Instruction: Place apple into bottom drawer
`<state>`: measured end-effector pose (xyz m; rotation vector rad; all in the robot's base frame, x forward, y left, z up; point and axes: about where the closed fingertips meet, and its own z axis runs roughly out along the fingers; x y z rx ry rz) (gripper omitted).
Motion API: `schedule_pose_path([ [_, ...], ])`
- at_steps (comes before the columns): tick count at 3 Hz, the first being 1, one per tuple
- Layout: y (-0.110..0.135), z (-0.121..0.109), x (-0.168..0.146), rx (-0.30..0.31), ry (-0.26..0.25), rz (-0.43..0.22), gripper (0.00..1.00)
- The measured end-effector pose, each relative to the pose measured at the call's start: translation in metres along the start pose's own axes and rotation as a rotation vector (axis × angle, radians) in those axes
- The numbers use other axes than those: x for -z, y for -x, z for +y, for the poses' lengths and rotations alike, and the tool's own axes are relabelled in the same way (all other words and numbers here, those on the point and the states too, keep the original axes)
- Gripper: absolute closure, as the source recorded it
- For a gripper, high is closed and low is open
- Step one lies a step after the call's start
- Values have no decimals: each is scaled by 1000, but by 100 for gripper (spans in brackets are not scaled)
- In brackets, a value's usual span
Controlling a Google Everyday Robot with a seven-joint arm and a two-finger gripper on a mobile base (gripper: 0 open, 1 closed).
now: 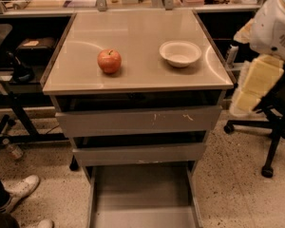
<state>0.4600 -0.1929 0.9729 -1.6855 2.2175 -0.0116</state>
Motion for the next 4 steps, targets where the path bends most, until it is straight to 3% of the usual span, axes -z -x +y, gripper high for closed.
schedule_pose_path([
  [1, 41, -23, -24, -37, 39, -96, 0],
  [2, 41, -23, -24, -37, 39, -96, 0],
  [3, 57, -35, -39, -52, 14, -152, 0],
  [4, 91, -69, -66, -103, -8, -265, 0],
])
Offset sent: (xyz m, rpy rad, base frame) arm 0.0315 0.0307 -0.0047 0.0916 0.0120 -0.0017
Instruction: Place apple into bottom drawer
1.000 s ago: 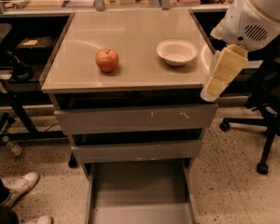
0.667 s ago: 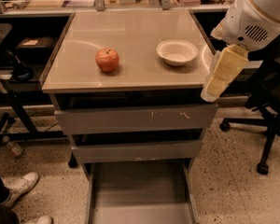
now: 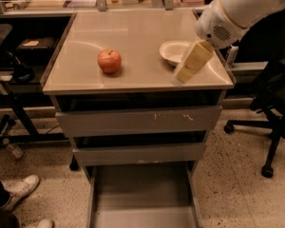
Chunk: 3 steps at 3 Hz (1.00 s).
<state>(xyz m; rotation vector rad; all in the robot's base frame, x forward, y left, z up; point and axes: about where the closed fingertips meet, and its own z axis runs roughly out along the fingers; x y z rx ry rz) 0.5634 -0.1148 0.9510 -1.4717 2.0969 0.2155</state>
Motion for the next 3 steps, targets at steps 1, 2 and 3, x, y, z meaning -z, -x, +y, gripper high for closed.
schedule_pose_path([
  [1, 18, -27, -36, -72, 20, -89, 0],
  [2, 17, -29, -42, -77, 28, -92, 0],
  [3, 19, -29, -55, -66, 32, -113, 0],
])
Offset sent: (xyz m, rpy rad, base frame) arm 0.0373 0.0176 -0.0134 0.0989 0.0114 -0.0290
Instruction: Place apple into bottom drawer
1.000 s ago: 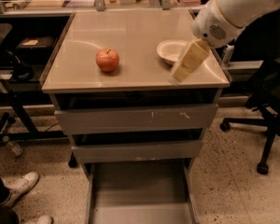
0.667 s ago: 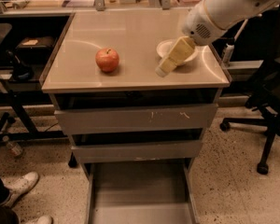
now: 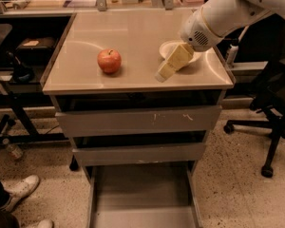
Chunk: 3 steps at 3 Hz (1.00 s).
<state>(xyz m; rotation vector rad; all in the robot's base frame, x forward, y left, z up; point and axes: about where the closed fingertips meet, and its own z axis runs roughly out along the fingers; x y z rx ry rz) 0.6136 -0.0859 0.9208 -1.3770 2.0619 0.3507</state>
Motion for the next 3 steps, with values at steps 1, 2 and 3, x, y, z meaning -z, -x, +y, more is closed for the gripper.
schedule_pose_path([
  [1, 30, -9, -30, 44, 14, -74, 0],
  [2, 59, -17, -62, 93, 49, -149, 0],
  [3, 82, -26, -93, 117, 77, -190, 0],
])
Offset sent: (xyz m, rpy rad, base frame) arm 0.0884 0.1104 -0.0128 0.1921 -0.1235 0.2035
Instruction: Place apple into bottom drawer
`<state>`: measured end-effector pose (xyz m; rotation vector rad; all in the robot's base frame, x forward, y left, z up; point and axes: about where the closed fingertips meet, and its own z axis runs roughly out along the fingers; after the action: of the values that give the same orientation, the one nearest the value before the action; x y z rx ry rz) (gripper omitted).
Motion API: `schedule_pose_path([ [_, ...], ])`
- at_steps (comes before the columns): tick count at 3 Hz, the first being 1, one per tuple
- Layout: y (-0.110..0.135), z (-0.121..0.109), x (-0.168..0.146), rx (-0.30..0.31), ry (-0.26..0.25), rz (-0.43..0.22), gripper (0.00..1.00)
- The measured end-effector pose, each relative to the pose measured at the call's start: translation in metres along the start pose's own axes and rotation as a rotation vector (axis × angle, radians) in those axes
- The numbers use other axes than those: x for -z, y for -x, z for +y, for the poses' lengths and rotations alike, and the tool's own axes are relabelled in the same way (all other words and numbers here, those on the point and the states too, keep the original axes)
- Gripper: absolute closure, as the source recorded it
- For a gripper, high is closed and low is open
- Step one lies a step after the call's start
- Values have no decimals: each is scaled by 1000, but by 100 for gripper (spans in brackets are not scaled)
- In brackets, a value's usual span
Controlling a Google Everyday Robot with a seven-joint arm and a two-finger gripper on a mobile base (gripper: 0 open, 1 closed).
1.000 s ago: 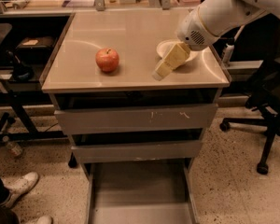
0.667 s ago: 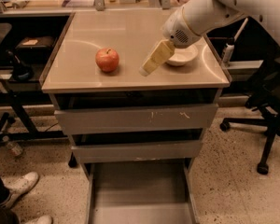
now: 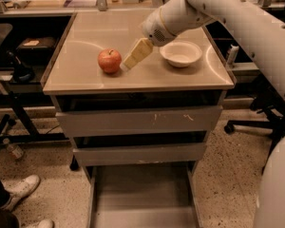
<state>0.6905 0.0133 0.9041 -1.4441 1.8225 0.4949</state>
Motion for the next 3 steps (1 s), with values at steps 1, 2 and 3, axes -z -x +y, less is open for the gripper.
schedule_pose_path([
  [1, 1, -1, -2, 0, 1, -3, 0],
  [2, 0, 2, -18, 6, 12, -21, 0],
  [3, -1, -2, -49, 4, 34, -49, 0],
])
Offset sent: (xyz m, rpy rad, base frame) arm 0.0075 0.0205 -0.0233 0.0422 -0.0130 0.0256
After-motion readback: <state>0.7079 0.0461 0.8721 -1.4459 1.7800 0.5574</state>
